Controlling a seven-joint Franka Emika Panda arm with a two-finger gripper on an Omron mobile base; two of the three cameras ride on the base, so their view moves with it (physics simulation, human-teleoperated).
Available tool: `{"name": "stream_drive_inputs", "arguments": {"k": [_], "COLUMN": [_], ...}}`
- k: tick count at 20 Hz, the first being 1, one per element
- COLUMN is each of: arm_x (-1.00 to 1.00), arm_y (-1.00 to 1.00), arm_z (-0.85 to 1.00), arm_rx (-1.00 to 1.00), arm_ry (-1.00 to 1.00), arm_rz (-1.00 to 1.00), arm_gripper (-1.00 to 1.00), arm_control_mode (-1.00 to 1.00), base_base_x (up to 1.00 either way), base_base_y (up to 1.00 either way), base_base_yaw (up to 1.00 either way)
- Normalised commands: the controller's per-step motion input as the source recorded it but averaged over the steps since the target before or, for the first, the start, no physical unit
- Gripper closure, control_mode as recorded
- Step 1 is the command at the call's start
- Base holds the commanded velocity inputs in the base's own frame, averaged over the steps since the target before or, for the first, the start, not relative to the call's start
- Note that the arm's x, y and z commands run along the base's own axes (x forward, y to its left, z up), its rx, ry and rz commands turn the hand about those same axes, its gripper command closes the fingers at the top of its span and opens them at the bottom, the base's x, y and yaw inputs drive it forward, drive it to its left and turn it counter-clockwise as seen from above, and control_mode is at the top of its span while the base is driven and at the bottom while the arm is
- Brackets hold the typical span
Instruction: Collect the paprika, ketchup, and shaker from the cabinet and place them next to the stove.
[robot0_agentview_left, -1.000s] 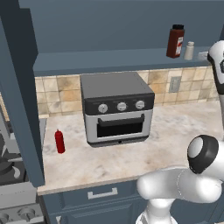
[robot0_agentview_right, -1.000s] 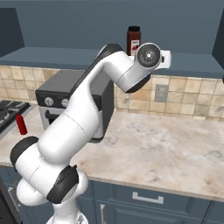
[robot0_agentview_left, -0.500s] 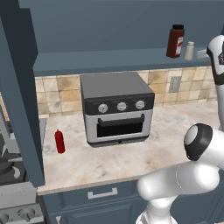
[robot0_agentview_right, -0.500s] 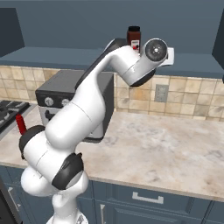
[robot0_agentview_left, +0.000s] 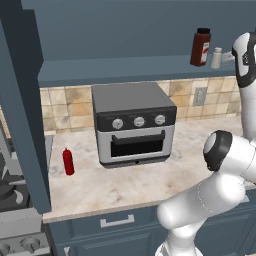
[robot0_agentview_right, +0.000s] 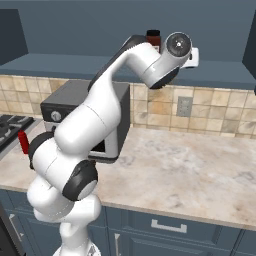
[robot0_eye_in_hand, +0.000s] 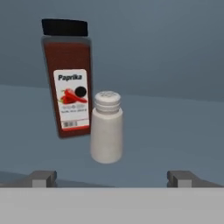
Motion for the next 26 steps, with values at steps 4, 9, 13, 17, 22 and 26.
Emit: {"name": "stream_drive_inputs", "arguments": {"k": [4, 9, 13, 17, 22, 26], "arm_x": [0.17, 0.20, 0.22, 0.19, 0.17, 0.12], "arm_y": [0.00, 0.01, 0.07, 0.09, 0.05, 0.00], "arm_z": [0.00, 0.00, 0.00, 0.00, 0.00, 0.00], "arm_rx": [0.00, 0.00, 0.00, 0.00, 0.00, 0.00], "arm_ry": [0.04, 0.05, 0.05, 0.05, 0.04, 0.01], "arm_rz": [0.00, 0.00, 0.00, 0.00, 0.00, 0.00], "arm_gripper": [-1.00, -1.00, -1.00, -1.00, -1.00, -1.00], "arm_control_mode": [-1.00, -1.00, -1.00, -1.00, -1.00, -1.00], "base_base_x": [0.00, 0.00, 0.00, 0.00, 0.00, 0.00], "base_base_y": [0.00, 0.00, 0.00, 0.00, 0.00, 0.00], "base_base_yaw": [0.00, 0.00, 0.00, 0.00, 0.00, 0.00]}}
